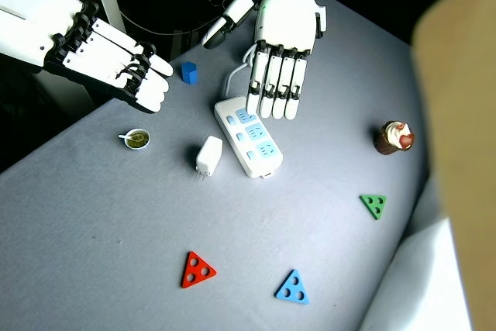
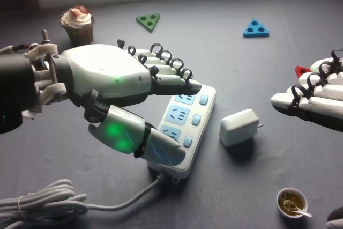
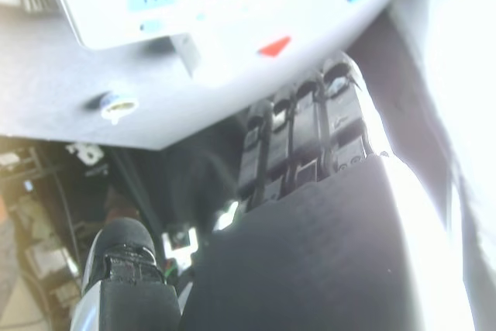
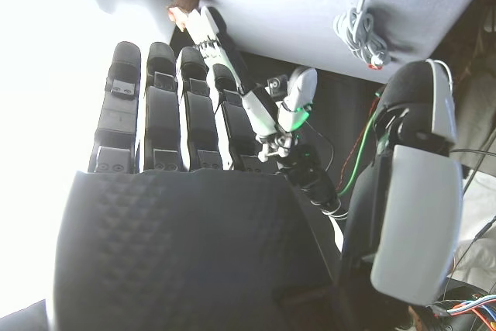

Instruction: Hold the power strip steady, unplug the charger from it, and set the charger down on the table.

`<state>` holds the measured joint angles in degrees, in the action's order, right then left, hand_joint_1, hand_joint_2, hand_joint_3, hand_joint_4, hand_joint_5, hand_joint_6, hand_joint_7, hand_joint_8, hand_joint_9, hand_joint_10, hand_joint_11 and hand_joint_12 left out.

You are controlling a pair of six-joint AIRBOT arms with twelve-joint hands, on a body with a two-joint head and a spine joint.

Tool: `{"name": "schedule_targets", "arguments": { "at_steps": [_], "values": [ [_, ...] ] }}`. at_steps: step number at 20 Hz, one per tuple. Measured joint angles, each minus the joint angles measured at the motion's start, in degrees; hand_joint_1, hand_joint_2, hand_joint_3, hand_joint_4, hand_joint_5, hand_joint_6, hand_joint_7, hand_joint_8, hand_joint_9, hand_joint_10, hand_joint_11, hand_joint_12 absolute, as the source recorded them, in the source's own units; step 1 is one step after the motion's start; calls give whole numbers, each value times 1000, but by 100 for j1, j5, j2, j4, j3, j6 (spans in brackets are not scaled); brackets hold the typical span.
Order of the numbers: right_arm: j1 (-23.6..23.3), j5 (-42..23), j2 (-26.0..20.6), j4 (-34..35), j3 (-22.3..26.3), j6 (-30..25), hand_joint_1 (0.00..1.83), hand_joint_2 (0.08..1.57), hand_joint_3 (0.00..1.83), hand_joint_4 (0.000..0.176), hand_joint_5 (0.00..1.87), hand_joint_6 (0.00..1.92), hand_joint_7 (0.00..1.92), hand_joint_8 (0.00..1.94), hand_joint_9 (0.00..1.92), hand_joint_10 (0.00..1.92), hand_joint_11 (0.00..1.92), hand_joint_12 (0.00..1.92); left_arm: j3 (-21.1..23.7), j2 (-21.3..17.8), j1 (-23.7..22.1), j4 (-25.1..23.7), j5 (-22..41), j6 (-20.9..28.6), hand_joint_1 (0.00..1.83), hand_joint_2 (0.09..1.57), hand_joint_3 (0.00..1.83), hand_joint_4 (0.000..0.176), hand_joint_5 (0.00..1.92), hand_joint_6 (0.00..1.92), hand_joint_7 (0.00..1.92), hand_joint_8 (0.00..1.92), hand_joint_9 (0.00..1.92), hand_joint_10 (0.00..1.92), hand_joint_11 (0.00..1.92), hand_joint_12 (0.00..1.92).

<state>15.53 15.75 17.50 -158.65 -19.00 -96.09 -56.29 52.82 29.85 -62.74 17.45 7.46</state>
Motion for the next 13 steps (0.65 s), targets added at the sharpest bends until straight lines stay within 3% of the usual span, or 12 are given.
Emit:
{"name": "schedule_targets", "arguments": {
  "at_steps": [6,13],
  "values": [
    [-42,-70,31,-37,-151,94,598,896,2,0,204,2,241,2,226,1,100,331,-44,-31,-251,-7,55,37,0,1087,17,0,60,0,43,0,16,0,22,0],
    [-184,-868,219,-15,-503,122,529,931,4,0,202,1,220,0,188,0,37,386,-24,-116,-343,-4,48,61,16,1098,10,0,40,0,22,0,0,0,6,2]
  ]
}}
